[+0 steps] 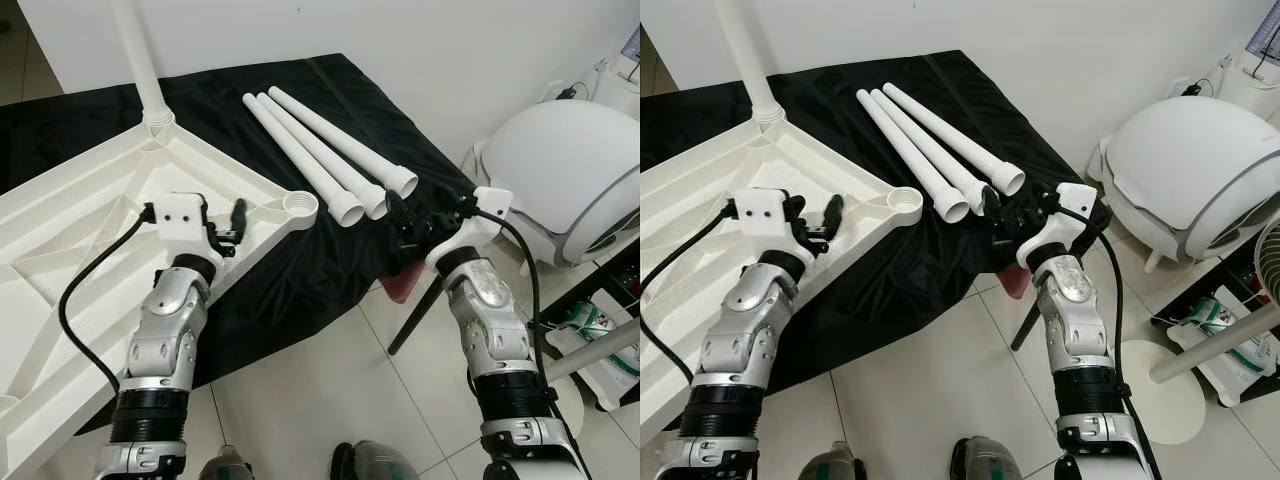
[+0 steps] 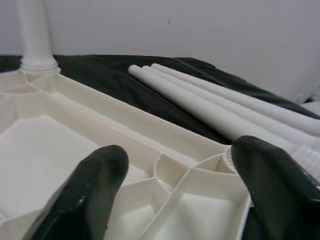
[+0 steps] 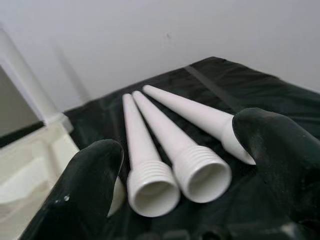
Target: Building children table
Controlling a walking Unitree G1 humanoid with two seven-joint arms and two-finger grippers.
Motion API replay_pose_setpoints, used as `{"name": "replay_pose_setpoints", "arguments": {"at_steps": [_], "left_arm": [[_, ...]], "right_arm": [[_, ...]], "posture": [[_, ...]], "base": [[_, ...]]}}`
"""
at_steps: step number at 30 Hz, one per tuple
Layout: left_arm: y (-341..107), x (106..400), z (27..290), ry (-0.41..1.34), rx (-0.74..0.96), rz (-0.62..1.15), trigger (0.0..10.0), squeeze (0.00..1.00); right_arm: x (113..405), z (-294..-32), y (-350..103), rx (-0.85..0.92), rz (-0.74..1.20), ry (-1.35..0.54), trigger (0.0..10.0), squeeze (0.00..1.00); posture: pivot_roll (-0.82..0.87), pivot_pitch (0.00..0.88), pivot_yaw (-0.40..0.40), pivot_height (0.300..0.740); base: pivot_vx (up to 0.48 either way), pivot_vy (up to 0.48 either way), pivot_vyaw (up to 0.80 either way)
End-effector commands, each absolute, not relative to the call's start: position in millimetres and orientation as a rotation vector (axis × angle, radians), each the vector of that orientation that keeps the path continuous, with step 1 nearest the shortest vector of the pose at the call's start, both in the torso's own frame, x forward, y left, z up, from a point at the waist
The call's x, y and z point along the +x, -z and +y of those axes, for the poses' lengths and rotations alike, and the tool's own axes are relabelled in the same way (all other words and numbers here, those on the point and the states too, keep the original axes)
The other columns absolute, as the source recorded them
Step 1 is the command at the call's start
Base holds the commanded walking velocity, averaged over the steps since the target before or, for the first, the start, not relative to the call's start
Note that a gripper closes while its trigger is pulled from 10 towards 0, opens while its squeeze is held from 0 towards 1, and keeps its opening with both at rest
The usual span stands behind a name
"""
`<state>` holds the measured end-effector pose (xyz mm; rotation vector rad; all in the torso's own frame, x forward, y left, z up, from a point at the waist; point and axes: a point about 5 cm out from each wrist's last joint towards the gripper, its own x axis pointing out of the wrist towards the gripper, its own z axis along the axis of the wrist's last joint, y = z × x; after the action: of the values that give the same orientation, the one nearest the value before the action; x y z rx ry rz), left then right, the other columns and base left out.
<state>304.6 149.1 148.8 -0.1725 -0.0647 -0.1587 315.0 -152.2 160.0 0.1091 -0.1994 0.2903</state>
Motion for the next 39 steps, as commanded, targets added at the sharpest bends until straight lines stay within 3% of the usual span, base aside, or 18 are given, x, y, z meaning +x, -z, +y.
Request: {"name": "replay_pose_setpoints", "arguments": {"at_steps": [1, 7, 8, 10, 11, 13, 14, 15, 39], "left_arm": [[-151.5, 304.8, 151.4, 0.157, -0.19, -0.066, 10.0, 1.0], [-153.1, 307.6, 160.1, 0.109, -0.133, -0.06, 10.0, 1.0], [-152.4, 307.3, 159.2, 0.122, -0.116, -0.057, 10.0, 0.0], [-152.0, 307.2, 157.6, 0.142, -0.097, -0.056, 10.0, 0.0], [-152.1, 307.4, 156.8, 0.15, -0.08, -0.055, 10.0, 0.0], [-152.1, 307.9, 156.5, 0.155, -0.067, -0.054, 10.0, 0.0], [-152.0, 308.3, 156.0, 0.161, -0.079, -0.052, 10.0, 0.0], [-151.8, 308.7, 155.3, 0.17, -0.116, -0.045, 10.0, 0.0], [-156.9, 313.3, 152.2, 0.164, -0.05, -0.076, 10.0, 0.0]], "right_arm": [[313.8, -152.5, -162.6, 0.115, -0.219, -0.294, 10.0, 1.0], [315.9, -159.0, -157.8, 0.08, -0.196, -0.239, 10.0, 1.0], [317.6, -161.8, -156.3, 0.062, -0.185, -0.218, 10.0, 1.0], [321.3, -165.8, -154.8, 0.053, -0.161, -0.198, 10.0, 1.0], [323.5, -167.7, -156.2, 0.053, -0.161, -0.195, 10.0, 0.87], [325.0, -168.6, -157.3, 0.054, -0.163, -0.195, 10.0, 0.87], [326.6, -169.8, -158.7, 0.043, -0.167, -0.191, 10.0, 0.09], [327.5, -170.2, -159.9, 0.039, -0.171, -0.193, 10.0, 0.0], [325.5, -156.1, -162.5, -0.009, -0.23, -0.229, 10.0, 0.0]], "posture": [[-0.04, 0.01, -0.01, 0.74], [-0.04, 0.0, 0.004, 0.74], [-0.05, 0.0, 0.008, 0.74], [-0.05, 0.0, 0.011, 0.74], [-0.05, 0.0, 0.012, 0.74], [-0.05, 0.0, 0.012, 0.74], [-0.05, 0.0, 0.012, 0.74], [-0.05, 0.0, 0.012, 0.74], [-0.05, 0.0, 0.005, 0.74]], "base": [[0.0, 0.0, 0.0], [0.0, 0.0, 0.0], [0.0, 0.0, 0.0], [0.0, 0.0, 0.0], [0.0, 0.0, 0.0], [0.0, 0.0, 0.0], [0.0, 0.0, 0.0], [0.0, 0.0, 0.0], [0.0, 0.0, 0.0]]}}
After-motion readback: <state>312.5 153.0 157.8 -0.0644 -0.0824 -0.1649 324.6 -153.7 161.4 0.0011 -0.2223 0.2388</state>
